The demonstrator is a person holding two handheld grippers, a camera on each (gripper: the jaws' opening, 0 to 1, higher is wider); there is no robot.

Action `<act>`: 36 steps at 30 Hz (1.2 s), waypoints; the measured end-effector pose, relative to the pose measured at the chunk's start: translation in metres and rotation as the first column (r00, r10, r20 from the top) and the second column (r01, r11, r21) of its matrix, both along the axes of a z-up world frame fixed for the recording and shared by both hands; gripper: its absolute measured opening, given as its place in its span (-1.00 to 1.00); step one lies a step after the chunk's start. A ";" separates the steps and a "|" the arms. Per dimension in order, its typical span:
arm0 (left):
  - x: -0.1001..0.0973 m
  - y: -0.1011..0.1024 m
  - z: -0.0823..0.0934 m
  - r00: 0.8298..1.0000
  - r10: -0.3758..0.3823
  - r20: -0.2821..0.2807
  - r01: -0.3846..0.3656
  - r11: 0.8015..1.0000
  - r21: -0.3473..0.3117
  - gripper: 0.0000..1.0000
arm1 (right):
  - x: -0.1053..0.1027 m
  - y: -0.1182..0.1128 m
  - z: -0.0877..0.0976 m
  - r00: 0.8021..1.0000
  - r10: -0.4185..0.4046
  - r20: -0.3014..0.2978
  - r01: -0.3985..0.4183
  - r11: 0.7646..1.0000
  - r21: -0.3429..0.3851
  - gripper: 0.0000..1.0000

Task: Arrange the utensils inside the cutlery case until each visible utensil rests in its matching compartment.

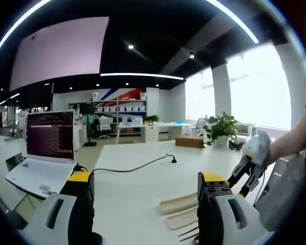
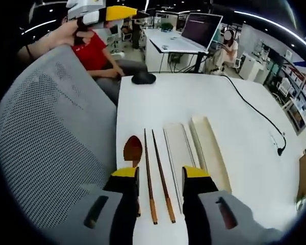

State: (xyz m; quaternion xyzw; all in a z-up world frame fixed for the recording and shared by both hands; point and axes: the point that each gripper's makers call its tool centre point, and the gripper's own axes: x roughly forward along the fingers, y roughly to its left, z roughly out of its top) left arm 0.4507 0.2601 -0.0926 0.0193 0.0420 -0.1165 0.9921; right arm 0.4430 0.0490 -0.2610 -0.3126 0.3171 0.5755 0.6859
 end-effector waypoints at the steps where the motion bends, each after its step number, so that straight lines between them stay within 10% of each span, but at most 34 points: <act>1: 0.000 0.000 0.000 1.000 -0.001 0.000 0.001 1.000 0.001 0.71 | 0.000 0.000 -0.002 1.000 0.003 -0.001 -0.003 1.000 -0.008 -0.39; 36: 0.001 0.000 -0.001 1.000 -0.002 -0.002 0.002 1.000 0.007 0.71 | 0.009 -0.002 -0.070 0.991 0.128 -0.041 -0.133 0.969 -0.206 -0.60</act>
